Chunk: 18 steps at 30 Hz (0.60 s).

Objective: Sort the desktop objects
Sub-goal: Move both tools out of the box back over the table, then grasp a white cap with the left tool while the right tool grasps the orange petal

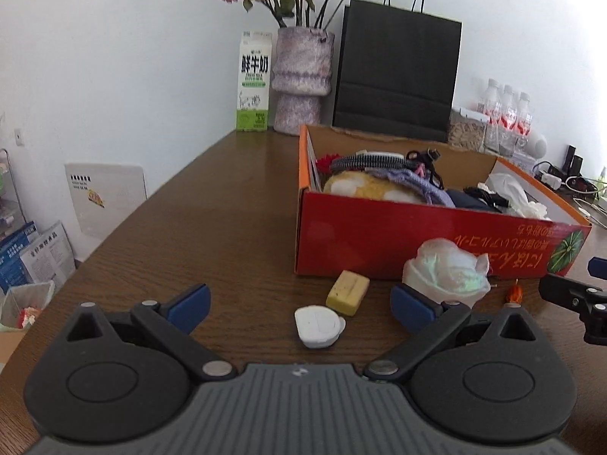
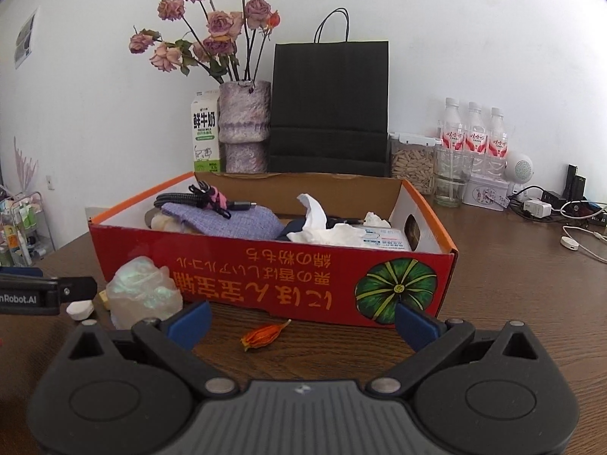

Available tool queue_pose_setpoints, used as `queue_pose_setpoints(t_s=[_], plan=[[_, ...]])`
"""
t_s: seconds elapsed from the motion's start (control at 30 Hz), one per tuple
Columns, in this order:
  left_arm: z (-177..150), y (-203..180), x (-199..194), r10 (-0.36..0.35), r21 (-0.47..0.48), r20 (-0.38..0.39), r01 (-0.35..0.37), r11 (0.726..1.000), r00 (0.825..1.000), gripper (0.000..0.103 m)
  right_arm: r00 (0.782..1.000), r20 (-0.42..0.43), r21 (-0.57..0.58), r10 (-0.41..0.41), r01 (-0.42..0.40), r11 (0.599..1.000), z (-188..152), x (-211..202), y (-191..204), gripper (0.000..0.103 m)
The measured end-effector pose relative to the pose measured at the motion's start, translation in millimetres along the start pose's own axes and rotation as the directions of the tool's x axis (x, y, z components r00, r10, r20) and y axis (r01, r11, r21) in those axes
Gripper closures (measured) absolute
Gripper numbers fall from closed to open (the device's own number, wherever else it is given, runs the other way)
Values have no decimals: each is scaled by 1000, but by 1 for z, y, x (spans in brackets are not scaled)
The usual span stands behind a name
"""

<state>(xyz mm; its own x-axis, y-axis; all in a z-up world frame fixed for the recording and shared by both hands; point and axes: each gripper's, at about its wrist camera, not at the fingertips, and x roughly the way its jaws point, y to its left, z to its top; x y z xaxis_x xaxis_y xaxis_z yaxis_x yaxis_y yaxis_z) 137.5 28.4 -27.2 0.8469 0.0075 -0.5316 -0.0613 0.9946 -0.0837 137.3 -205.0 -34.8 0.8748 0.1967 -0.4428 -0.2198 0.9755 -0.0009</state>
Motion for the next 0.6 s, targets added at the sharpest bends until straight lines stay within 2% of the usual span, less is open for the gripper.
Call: queue_pose_setpoints(t_s=[0.13, 0.2, 0.37, 0.53, 0.6], plan=[[-1, 2, 9, -4, -17, -53, 3, 1000, 999, 0, 996, -92, 0, -4, 4, 1000, 0, 17, 1, 5], [-2, 1, 12, -5, -11, -72, 4, 1000, 997, 10, 992, -125, 25, 11, -8, 1000, 0, 23, -1, 8], [-2, -2, 11, 8, 4, -79, -8, 1000, 997, 26, 985, -171, 36, 36, -30, 999, -1, 33, 5, 10], [-4, -7, 7, 27, 41, -79, -24, 999, 997, 42, 980, -199, 33, 15, -9, 999, 1, 43, 15, 20], [-4, -9, 6, 34, 52, -77, -30, 998, 996, 53, 980, -197, 36, -7, 15, 999, 2, 44, 16, 26]])
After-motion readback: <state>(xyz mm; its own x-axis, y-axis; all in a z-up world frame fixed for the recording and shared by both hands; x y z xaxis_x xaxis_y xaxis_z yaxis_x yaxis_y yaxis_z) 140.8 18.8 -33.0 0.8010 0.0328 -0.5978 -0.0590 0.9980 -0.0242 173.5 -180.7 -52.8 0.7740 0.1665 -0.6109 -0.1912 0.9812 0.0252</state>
